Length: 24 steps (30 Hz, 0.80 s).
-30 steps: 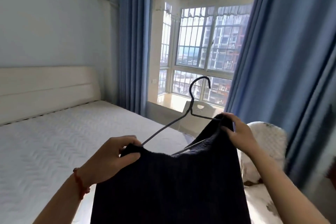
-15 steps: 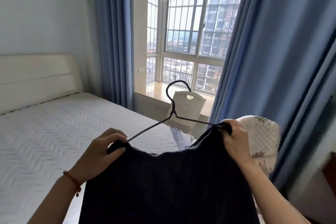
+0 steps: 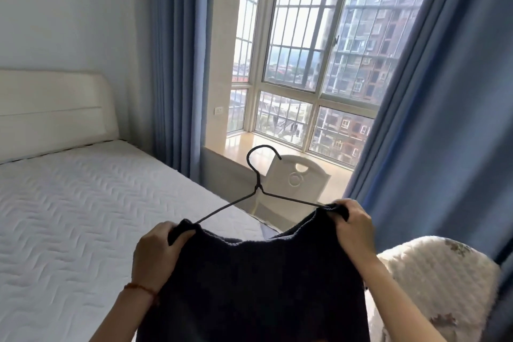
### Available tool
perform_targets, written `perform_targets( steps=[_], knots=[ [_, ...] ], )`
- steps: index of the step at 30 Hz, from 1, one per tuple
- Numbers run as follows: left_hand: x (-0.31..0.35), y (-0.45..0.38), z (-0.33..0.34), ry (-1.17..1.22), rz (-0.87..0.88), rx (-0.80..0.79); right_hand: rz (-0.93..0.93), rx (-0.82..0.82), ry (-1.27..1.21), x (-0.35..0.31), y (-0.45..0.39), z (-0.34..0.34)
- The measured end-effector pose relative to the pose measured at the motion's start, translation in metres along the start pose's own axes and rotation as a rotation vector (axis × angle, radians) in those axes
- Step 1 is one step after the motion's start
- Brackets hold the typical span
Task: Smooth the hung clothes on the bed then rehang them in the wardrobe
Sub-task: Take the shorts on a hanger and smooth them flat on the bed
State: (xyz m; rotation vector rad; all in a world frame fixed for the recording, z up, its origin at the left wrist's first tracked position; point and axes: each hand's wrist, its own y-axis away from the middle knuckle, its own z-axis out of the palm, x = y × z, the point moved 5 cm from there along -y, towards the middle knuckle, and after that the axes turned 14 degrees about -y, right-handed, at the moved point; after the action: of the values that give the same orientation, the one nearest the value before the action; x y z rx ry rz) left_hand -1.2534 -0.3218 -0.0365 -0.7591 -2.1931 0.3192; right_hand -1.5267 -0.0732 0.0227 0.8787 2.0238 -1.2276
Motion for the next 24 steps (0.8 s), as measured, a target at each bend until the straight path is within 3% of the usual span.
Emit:
perform_targets(
  steps=[13, 24],
  knots=[
    [-0.018, -0.117, 0.143, -0.099, -0.194, 0.004, -0.012, -0.245, -0.051, 0.118, -0.197, 0.147],
    [-0.034, -0.199, 0.273, -0.170, -0.600, -0.028, -0.019, -0.651, -0.090, 0.239, -0.349, 0.324]
  ],
)
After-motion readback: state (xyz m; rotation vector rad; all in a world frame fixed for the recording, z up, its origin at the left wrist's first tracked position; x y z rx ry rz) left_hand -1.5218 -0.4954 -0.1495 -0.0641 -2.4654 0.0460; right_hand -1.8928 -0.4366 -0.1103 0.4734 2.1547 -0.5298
